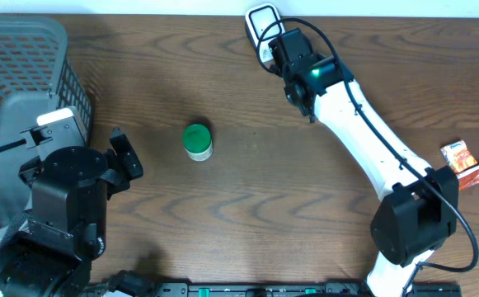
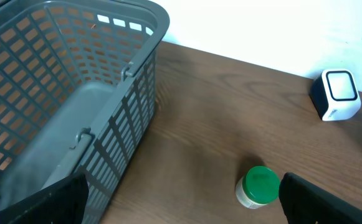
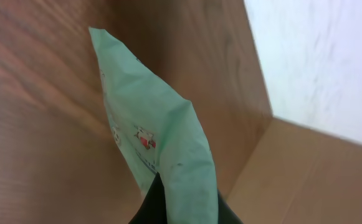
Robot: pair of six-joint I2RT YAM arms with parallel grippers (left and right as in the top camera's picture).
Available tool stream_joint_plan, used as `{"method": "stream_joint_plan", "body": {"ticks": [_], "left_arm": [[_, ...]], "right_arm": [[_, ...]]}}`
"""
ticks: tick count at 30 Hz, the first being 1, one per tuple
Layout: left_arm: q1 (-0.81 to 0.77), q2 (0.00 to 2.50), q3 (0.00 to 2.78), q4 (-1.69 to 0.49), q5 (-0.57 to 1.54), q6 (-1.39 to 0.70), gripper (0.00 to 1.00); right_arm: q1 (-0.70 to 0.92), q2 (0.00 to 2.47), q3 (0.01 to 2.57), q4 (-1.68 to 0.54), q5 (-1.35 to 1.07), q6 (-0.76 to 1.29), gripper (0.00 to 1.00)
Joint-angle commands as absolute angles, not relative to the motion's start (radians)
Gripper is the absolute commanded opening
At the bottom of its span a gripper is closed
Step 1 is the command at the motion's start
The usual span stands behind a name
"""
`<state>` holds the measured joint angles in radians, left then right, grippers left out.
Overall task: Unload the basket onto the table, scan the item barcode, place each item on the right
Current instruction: 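Lift the tissue pack up under the white scanner, then lower the tissue pack to the table right of the jar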
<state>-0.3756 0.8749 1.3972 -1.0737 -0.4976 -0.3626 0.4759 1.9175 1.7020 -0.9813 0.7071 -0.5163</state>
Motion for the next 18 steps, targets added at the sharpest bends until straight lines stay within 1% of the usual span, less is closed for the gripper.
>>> {"method": "stream_joint_plan", "body": {"ticks": [1, 6, 8, 15, 18], "left_arm": [[-0.371, 0.874, 1.396, -1.073, -0.509, -0.364, 0.98], [-0.371, 0.874, 1.396, -1.073, -0.509, -0.364, 0.98], [-0.371, 0.874, 1.396, -1.073, -0.509, -0.364, 0.98], [-0.371, 0.874, 1.396, -1.073, -0.509, -0.364, 0.98], [-0.371, 0.874, 1.396, -1.073, -0.509, -0.364, 0.98]], "right_arm": [[0.514, 1.918, 1.671, -1.03, 0.758, -0.343, 0.01], [0.565, 1.918, 1.584, -1.026, 0.767, -0.325, 0.01], [0.59, 1.918, 1.544, -0.988, 0.834, -0.307, 0.01], [0.686, 1.918, 1.43, -0.817, 1.196, -0.183, 0.02], [0.72, 1.918, 1.39, -0.742, 1.237, -0.179, 0.02]]}}
